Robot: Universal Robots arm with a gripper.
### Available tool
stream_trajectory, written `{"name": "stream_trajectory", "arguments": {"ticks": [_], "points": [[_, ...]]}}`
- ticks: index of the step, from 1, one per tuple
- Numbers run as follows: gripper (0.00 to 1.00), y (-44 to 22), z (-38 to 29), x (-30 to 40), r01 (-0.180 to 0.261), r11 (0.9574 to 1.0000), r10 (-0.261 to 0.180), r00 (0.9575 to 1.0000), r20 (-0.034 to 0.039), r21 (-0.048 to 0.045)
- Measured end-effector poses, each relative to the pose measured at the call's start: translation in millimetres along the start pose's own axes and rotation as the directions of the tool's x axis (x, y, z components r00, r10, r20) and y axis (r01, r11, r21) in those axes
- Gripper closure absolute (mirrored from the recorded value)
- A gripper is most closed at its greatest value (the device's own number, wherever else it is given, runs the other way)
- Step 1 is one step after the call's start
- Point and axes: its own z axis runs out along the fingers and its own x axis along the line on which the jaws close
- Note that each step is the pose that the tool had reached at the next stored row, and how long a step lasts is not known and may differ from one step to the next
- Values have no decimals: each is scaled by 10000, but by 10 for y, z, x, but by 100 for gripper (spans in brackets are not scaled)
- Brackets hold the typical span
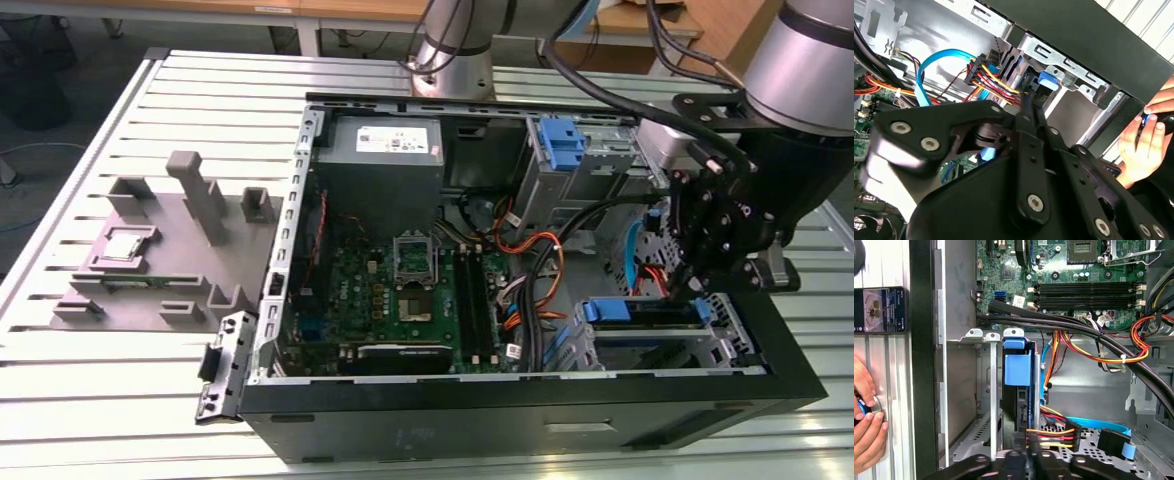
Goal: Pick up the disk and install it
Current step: 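Insert the first disk wire, then insert the second disk wire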
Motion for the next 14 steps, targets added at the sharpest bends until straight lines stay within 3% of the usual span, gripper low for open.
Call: {"name": "stream_trajectory", "arguments": {"ticks": [2,14], "points": [[90,0,0,0,0,10000,0,10000,1,0],[90,-1,-14,2,0,10000,0,10000,0,0]]}}
